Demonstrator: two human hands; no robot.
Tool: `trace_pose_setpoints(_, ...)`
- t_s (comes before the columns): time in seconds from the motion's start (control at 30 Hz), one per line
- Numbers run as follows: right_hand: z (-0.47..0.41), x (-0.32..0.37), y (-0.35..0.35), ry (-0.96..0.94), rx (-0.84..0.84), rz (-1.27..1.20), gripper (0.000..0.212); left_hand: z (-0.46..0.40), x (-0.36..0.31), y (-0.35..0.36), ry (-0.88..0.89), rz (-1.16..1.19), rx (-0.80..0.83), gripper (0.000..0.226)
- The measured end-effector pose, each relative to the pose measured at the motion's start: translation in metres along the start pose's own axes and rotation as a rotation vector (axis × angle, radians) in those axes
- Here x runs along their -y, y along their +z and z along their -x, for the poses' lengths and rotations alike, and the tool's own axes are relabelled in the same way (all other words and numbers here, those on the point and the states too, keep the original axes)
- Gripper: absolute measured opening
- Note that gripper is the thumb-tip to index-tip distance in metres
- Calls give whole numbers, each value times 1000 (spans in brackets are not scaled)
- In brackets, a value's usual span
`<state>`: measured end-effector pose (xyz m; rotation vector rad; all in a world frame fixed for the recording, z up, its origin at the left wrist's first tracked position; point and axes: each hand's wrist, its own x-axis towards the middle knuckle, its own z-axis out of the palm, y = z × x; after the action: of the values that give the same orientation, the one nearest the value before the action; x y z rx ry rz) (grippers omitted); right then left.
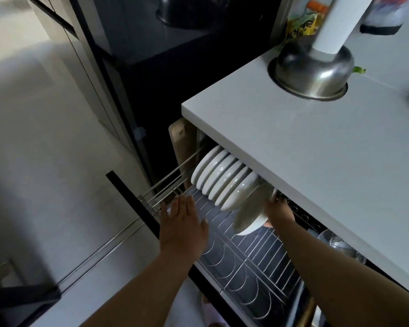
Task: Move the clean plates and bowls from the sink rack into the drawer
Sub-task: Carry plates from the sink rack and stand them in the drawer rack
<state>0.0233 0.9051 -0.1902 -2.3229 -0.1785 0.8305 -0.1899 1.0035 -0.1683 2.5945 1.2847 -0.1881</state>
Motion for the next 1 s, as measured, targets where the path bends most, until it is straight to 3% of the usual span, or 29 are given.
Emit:
trace_pose_setpoints(0.17, -11, 14, 7, -34, -4, 94, 36, -2, 0, -2, -5, -24, 29, 72)
trace_pose_setpoints(0.53, -48, 29, 22, 99, 111, 351, 40, -2, 1, -4, -15, 35, 35, 73)
trace_pose_setpoints(0.6, -42, 36, 25, 108, 117, 272, 43, -2, 1, -5, -16, 39, 31, 72)
trace_pose_setpoints(0.67, -40, 43, 25, 84, 106, 286, 59, -2, 2, -4, -16, 42, 34, 72)
trace_pose_setpoints(0.73, -37, 47, 26, 50, 130, 449, 78, -3, 3, -4, -15, 48, 38, 72)
trace_pose_setpoints(0.83, -42, 45, 28, -49, 165, 641, 89, -4, 3, -3, -17, 65, 30, 72)
trace_pose_setpoints(0.9, -43, 43, 32, -15, 158, 569, 83, -5, 3, -3, -20, 69, 31, 71)
trace_pose_setpoints(0.97, -42, 48, 35, 115, 90, 278, 66, -5, 2, -1, -23, 69, 40, 72)
trace_pose_setpoints(1.0, -43, 50, 34, 120, 75, 265, 64, -5, 2, -1, -25, 69, 45, 72)
